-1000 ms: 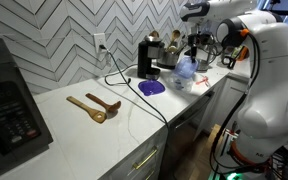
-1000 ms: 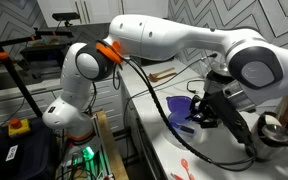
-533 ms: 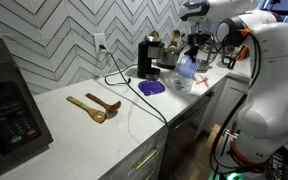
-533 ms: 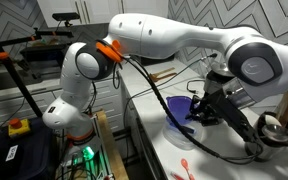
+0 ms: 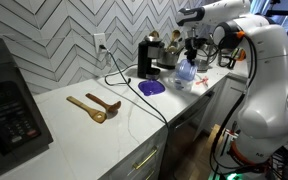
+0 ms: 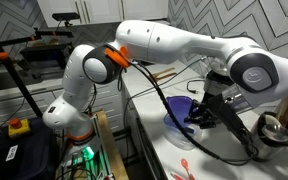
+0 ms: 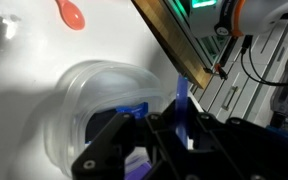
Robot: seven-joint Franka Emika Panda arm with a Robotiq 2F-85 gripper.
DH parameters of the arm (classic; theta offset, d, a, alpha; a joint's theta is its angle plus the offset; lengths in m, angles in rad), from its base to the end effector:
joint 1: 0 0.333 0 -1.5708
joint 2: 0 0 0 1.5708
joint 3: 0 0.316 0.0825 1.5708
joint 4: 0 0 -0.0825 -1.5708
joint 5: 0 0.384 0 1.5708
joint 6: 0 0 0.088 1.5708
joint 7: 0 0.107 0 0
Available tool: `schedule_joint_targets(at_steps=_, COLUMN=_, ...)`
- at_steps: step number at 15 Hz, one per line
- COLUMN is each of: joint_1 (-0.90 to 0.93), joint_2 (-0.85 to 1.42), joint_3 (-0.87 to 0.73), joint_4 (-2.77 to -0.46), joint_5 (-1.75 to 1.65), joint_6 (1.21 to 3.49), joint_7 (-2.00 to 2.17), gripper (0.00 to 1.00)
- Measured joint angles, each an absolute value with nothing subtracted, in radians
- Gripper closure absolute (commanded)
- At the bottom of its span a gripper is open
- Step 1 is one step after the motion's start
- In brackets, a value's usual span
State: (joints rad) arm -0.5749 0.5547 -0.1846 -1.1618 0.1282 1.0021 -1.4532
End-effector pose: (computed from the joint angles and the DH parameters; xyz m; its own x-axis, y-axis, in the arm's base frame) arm 0.4835 -0.3958 0.4492 0.7435 0.6672 -0.0461 0.4862 -0.5866 -0.6477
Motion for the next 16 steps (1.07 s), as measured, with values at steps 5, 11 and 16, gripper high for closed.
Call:
schedule_joint_targets(at_steps=5, joint_1=-0.575, joint_2=0.607, joint_3=-0.18, joint_4=-1.112, joint_5=0.114, joint_6=0.985, joint_7=-1.452, gripper=0.98)
schedule_joint_targets(at_steps=11, joint_1=-0.578, joint_2=0.671, joint_3=-0.18, joint_4=-1.036, joint_5=0.111, joint_6=0.937, joint_7=-1.406, gripper=0.98)
schedule_joint_targets(at_steps=16, joint_1=-0.592, joint_2=0.737, joint_3=-0.179, joint_4=-0.964, joint_5=0.119, joint_6=0.843, joint_7=-1.317, gripper=0.98)
